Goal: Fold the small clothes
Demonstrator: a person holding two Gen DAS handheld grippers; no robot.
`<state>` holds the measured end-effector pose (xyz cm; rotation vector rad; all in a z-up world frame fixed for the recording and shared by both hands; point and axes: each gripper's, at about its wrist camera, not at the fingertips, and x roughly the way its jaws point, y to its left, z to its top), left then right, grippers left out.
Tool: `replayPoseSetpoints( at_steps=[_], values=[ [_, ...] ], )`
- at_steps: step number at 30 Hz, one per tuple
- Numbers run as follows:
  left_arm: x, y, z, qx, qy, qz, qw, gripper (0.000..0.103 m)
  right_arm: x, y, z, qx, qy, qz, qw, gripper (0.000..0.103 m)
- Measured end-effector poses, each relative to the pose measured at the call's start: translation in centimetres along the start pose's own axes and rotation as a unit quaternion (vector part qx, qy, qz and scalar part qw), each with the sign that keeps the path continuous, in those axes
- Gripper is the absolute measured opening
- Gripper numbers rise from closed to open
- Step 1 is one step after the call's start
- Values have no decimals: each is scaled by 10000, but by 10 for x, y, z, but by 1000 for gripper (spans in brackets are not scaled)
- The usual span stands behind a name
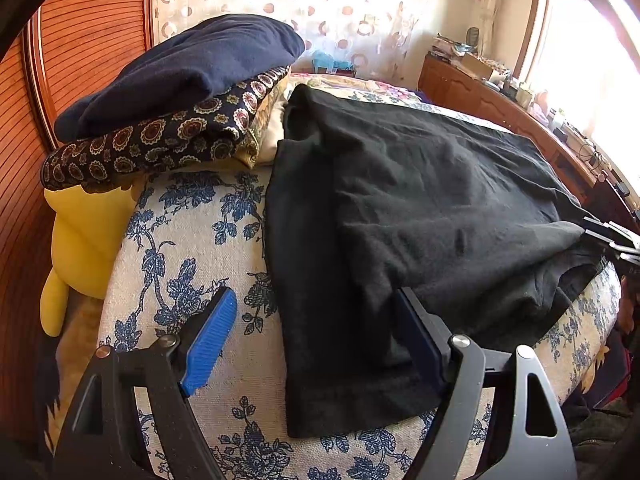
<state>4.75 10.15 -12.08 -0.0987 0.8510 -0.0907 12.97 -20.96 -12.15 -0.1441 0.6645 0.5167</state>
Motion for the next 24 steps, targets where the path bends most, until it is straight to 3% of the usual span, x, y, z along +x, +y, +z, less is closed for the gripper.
replayPoseSetpoints(
  at_steps=[3, 7, 15, 18, 20, 24],
  values=[
    [-1, 0, 0, -25, -17, -90, 10000, 80, 9, 1, 1, -22, 98, -33, 9999, 63],
    [-3, -3, -1, -36, -37, -326, 9995, 56, 17, -6, 1, 73, 190, 60, 9998, 63],
    [-3, -11, 0, 12, 20, -572, 9984, 32, 20, -7, -1, -83, 87, 31, 9999, 67],
    [-2, -17, 2, 96, 8, -706, 9975, 11, 17, -1, -6, -58, 67, 34, 10000, 67],
    [-5, -23, 6, 217, -44, -692, 9974, 9, 15, -1, -7, -4, 44, 61, 10000, 67],
    [-21, -46, 27, 363, -358, -1000, 9937, 9, 4, -14, -12, 229, -40, 16, 9997, 67]
  ],
)
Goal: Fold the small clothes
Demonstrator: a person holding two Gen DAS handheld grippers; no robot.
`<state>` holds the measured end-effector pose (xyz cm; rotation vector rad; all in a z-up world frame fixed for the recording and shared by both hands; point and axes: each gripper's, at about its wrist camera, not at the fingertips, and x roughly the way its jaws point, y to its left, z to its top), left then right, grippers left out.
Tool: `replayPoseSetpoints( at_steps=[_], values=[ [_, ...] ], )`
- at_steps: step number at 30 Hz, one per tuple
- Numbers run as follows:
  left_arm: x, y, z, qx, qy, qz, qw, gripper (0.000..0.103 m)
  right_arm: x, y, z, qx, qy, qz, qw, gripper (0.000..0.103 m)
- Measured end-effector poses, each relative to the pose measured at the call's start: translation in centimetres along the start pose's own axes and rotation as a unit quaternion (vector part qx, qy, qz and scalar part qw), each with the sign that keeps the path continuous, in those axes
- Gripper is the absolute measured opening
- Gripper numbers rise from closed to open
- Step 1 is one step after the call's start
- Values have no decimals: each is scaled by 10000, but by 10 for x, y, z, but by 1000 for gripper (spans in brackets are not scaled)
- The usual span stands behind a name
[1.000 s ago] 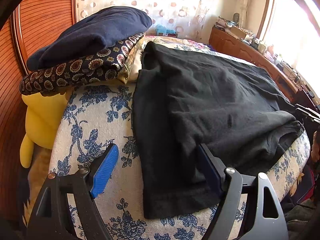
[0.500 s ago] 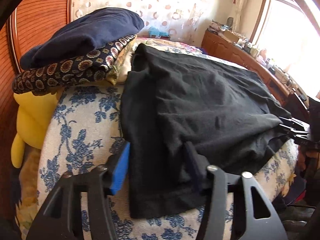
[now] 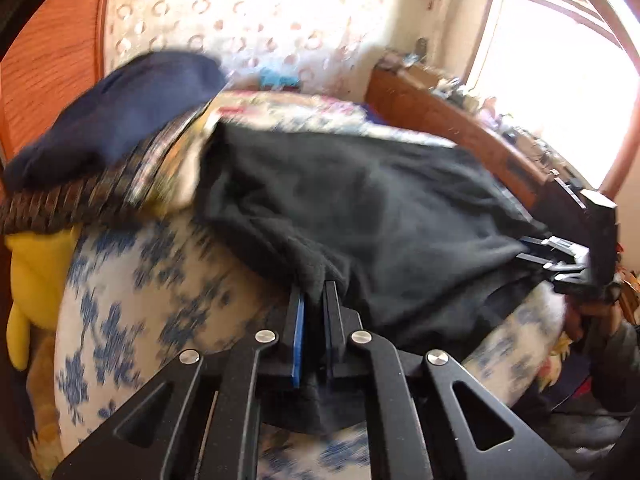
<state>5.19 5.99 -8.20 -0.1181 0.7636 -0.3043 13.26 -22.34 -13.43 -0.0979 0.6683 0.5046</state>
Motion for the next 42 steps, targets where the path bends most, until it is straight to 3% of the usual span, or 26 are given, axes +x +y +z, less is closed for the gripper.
replayPoseSetpoints(
  at_steps=[11, 18, 27, 36, 38, 42],
  values=[
    [9, -101, 98, 791, -518, -861, 9918, 9, -46, -34, -21, 488, -368, -132, 9980, 67],
    [27, -170, 132, 1360, -522, -1263, 9812, 9, -68, -52, -35, 723, -588, -175, 9955, 67],
    [44, -253, 154, 2031, -378, -1715, 9633, 9, -84, -63, -50, 905, -761, -256, 9927, 67],
    [69, -275, 149, 2102, -59, -1827, 9604, 9, -96, -73, -60, 1010, -821, -339, 9909, 67],
    [70, -277, 146, 2212, -93, -1684, 9605, 16, -97, -77, -61, 1030, -806, -361, 9908, 67],
    [63, -268, 142, 2200, -230, -1595, 9621, 46, -96, -77, -56, 1051, -804, -392, 9904, 67]
  ],
)
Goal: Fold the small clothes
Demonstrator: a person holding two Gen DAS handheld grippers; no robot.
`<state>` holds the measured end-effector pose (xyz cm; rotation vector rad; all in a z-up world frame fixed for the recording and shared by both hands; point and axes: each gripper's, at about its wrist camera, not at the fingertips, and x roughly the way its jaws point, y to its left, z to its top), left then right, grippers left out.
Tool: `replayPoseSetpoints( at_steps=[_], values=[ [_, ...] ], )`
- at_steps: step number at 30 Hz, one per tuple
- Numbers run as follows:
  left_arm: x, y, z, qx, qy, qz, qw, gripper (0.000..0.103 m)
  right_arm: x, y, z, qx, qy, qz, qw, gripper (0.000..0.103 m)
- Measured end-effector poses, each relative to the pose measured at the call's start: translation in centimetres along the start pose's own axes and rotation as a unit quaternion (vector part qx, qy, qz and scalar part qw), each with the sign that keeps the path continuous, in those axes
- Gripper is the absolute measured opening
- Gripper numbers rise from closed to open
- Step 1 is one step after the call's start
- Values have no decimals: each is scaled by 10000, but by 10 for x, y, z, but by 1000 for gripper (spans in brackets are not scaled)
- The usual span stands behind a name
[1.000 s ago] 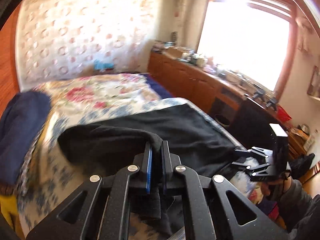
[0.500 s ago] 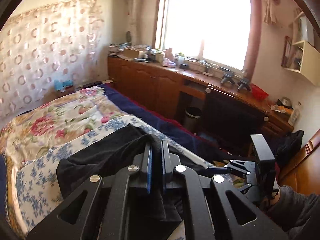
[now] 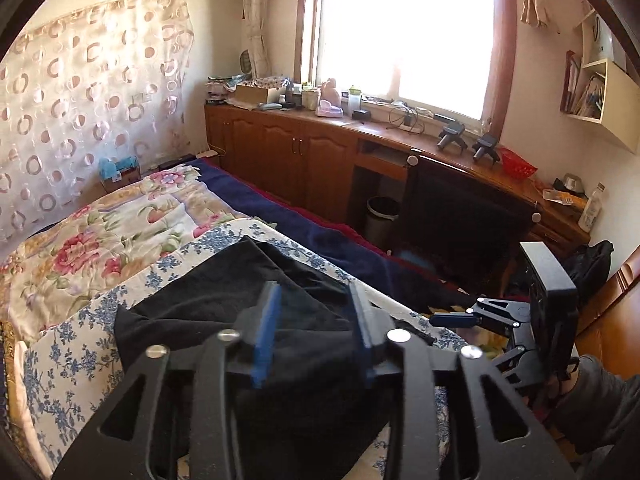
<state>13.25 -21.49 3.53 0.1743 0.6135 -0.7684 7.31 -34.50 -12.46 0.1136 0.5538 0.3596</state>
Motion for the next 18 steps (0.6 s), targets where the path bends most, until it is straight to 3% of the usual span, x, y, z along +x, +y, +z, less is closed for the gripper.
replayPoseSetpoints(
  at_steps=[3, 6, 18],
  values=[
    [-6, 11, -7, -57, -8, 165, 9998, 50, 1, 3, 4, -46, 1, -34, 10000, 67],
    [-12, 28, -18, -150, -49, 374, 9992, 80, 4, 5, 10, -119, 8, -47, 9999, 67],
    [-44, 106, -65, -737, -48, 1147, 9907, 80, 47, 45, 55, -708, 98, 307, 9970, 67]
  ],
)
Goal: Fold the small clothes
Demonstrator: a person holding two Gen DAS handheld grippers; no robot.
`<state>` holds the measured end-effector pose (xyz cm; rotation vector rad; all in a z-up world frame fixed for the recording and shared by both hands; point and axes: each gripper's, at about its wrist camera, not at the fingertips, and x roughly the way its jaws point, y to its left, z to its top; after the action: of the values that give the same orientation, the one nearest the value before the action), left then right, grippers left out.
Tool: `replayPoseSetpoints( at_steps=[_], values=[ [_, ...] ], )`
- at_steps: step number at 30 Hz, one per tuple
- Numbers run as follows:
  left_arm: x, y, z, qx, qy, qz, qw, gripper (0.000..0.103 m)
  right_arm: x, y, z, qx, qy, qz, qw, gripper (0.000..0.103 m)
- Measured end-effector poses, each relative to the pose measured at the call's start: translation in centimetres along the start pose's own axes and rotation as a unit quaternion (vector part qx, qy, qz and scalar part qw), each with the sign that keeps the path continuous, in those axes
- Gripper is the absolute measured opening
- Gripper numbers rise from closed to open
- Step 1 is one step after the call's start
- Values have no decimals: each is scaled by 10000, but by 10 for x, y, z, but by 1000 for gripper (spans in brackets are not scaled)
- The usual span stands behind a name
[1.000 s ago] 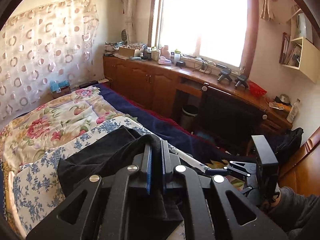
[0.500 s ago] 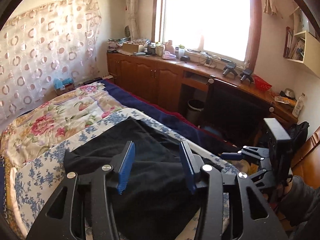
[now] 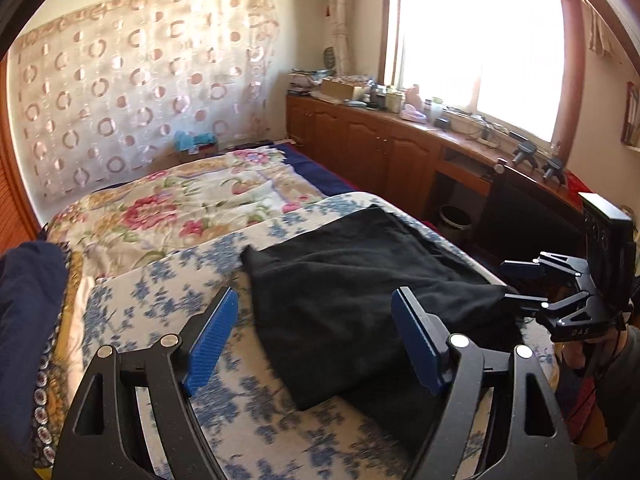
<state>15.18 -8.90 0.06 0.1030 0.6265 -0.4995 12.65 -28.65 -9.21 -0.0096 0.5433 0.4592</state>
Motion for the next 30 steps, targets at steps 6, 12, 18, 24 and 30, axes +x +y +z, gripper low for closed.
replayPoseSetpoints(
  at_steps=[6, 12, 18, 24, 30],
  values=[
    [-14, 30, -14, -228, -14, 209, 9995, 80, 38, 41, 30, -437, 90, 403, 9982, 67],
    [-28, 55, -20, -339, -81, 436, 9984, 80, 86, 67, 52, -795, 364, 669, 9939, 67],
    [-28, 76, -26, -358, -104, 576, 9976, 80, 131, 86, 66, -1126, 751, 837, 9873, 67],
    [-25, 89, -30, -436, -92, 502, 9977, 80, 170, 106, 65, -1403, 1272, 950, 9773, 67],
    [-22, 97, -32, -447, -62, 497, 9977, 80, 193, 116, 60, -1647, 1527, 802, 9712, 67]
  ],
)
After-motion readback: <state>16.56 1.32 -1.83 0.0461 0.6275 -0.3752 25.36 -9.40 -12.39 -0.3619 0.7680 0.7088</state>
